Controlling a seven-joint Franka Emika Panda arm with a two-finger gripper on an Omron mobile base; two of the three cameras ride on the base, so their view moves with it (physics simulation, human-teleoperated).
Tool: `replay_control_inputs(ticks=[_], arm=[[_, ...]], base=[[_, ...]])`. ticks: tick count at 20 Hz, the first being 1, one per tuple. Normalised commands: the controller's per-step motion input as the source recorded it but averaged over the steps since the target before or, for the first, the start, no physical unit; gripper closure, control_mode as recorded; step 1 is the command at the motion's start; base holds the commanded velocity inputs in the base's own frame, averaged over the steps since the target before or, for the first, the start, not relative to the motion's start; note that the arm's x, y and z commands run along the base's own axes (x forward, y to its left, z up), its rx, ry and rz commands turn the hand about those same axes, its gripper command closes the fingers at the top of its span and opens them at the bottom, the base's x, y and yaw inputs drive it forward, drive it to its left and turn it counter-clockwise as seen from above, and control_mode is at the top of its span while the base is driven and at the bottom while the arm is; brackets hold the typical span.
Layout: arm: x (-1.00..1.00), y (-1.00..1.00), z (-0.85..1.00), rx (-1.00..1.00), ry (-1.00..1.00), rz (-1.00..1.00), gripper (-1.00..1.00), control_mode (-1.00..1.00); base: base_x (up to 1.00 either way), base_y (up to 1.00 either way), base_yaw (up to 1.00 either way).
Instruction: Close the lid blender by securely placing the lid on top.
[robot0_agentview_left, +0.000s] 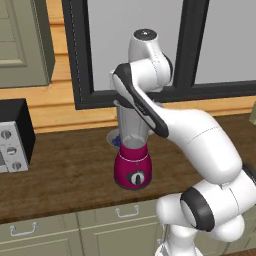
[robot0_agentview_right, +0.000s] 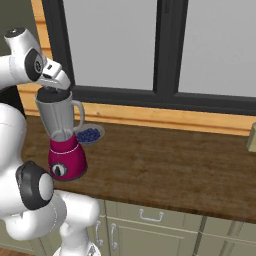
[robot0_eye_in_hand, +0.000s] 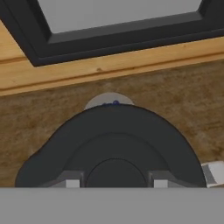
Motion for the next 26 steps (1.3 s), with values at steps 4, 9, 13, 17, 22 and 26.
replay_control_inputs(ticks=[4, 9, 13, 17, 22, 26], arm=[[0.03, 0.02, 0.0, 0.03, 0.09, -0.01, 1.0, -1.0], [0.17, 0.0, 0.05, 0.0, 0.14, 0.0, 1.0, -1.0], [0.02, 0.0, 0.09, 0.0, 0.18, 0.0, 1.0, -1.0], [0.0, 0.0, 0.03, 0.0, 0.11, 0.0, 1.0, -1.0], [-0.1, 0.0, -0.06, 0.0, 0.02, 0.0, 1.0, -1.0], [-0.21, 0.01, -0.39, 0.0, 0.0, 0.0, 1.0, -1.0]], base=[[0.0, 0.0, 0.0], [0.0, 0.0, 0.0], [0.0, 0.0, 0.0], [0.0, 0.0, 0.0], [0.0, 0.0, 0.0], [0.0, 0.0, 0.0]])
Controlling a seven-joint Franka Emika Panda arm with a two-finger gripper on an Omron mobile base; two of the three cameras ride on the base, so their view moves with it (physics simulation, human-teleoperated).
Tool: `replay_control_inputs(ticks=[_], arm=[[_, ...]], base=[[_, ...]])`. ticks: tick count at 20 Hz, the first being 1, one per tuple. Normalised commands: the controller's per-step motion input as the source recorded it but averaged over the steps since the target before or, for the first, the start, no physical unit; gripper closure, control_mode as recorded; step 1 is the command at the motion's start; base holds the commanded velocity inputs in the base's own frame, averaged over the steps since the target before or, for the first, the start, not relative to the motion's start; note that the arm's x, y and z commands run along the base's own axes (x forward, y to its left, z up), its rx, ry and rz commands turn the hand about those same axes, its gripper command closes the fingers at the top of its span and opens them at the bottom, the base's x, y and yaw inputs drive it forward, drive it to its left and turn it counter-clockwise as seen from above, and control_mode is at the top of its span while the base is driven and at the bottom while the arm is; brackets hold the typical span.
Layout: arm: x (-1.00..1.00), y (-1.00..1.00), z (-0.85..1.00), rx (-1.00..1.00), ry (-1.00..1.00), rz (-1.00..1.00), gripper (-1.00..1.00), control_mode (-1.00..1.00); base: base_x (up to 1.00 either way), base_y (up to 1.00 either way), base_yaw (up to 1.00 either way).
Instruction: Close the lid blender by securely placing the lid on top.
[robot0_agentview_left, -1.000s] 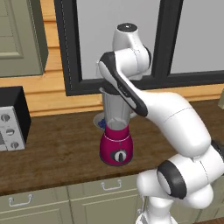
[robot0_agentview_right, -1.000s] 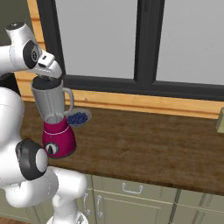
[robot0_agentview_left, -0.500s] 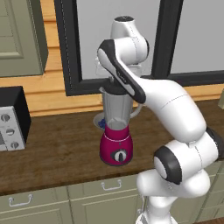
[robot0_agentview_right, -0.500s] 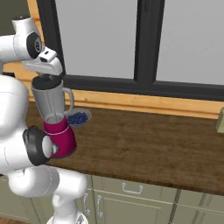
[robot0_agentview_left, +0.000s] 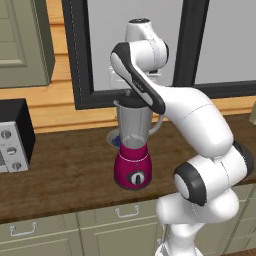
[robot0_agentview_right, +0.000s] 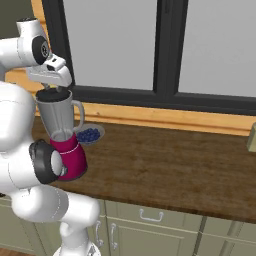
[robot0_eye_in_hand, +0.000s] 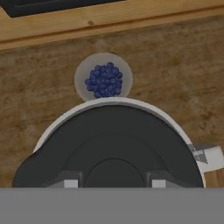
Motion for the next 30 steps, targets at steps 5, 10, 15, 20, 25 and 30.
replay_control_inputs(ticks=[5, 10, 15, 20, 25, 30], arm=[[-0.1, 0.0, -0.45, 0.0, 0.0, 0.0, -1.0, -1.0], [0.0, 0.0, -0.04, -0.05, -0.15, 0.0, -1.0, -1.0], [0.02, 0.02, -0.01, -0.05, -0.15, 0.0, -1.0, -1.0], [-0.18, 0.08, 0.06, 0.0, 0.0, 0.0, -1.0, -1.0], [-1.0, 0.65, 0.01, -0.02, -0.13, 0.0, -1.0, -1.0], [-1.0, 0.82, -0.52, -0.12, -0.11, 0.0, -1.0, -1.0]], base=[[0.0, 0.0, 0.0], [0.0, 0.0, 0.0], [0.0, 0.0, 0.0], [0.0, 0.0, 0.0], [0.0, 0.0, 0.0], [0.0, 0.0, 0.0]])
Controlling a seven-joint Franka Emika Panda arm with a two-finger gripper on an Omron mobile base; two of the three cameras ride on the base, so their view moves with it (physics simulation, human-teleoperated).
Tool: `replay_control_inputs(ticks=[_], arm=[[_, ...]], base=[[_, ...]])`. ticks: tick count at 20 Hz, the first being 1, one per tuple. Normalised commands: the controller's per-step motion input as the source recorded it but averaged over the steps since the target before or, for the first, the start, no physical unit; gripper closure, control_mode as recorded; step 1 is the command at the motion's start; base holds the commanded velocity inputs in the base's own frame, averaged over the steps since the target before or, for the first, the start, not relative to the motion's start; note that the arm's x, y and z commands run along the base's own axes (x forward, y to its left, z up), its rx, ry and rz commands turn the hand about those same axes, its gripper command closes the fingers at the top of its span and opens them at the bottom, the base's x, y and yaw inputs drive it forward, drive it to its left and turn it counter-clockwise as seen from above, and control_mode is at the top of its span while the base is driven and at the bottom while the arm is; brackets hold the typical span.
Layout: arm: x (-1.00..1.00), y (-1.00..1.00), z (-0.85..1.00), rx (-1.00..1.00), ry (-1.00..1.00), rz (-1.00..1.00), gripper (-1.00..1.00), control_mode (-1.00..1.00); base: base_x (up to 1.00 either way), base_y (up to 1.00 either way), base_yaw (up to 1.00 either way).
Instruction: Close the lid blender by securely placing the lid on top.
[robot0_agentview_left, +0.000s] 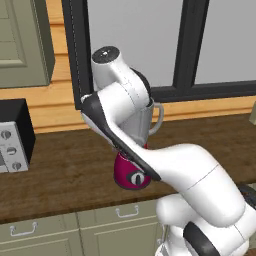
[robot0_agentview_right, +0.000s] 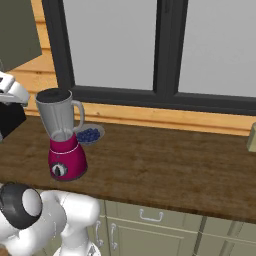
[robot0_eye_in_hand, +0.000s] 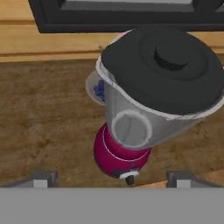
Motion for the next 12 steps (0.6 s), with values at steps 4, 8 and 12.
replay_control_inputs(ticks=[4, 8, 12], arm=[[-1.0, 0.52, -0.98, -0.09, 0.0, 0.0, -1.0, -1.0], [-1.0, 0.19, -1.0, -0.07, 0.04, 0.0, -1.0, -1.0], [-0.72, 0.01, -0.86, 0.0, 0.02, 0.0, -1.0, -1.0]], base=[[0.0, 0.0, 0.0], [0.0, 0.0, 0.0], [0.0, 0.0, 0.0]])
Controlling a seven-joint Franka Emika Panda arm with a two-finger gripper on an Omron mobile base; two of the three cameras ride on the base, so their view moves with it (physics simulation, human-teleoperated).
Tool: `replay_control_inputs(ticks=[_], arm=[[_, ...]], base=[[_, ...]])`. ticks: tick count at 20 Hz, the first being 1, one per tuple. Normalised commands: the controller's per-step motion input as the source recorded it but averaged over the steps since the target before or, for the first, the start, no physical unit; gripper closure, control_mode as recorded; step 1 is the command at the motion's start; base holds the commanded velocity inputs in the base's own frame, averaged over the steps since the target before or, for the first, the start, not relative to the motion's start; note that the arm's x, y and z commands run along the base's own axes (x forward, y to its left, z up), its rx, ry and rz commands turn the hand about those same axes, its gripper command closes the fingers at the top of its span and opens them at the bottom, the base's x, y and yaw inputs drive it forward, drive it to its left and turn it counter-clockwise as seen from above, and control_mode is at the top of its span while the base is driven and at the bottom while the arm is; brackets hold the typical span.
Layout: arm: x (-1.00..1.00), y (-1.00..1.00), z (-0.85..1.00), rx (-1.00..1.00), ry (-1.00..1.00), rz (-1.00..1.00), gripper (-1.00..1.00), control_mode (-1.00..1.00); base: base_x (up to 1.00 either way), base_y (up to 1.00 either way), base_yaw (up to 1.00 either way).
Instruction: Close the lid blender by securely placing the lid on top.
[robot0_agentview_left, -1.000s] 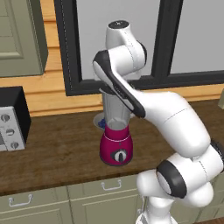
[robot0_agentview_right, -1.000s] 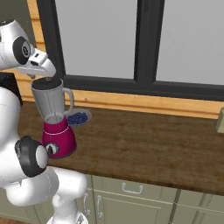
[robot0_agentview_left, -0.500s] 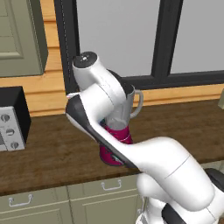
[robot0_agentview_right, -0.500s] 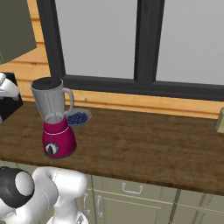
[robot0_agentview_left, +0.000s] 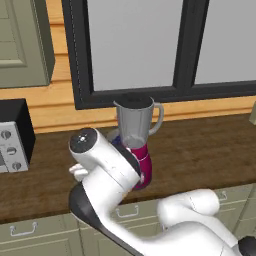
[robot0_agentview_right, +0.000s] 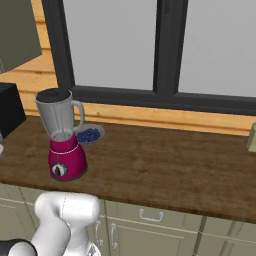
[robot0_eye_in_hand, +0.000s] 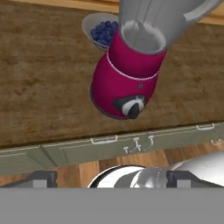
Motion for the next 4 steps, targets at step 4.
replay_control_inputs(ticks=[4], arm=[[0.0, 0.0, 0.0, 0.05, 0.0, 0.0, -1.0, -1.0]], base=[[0.0, 0.0, 0.0]])
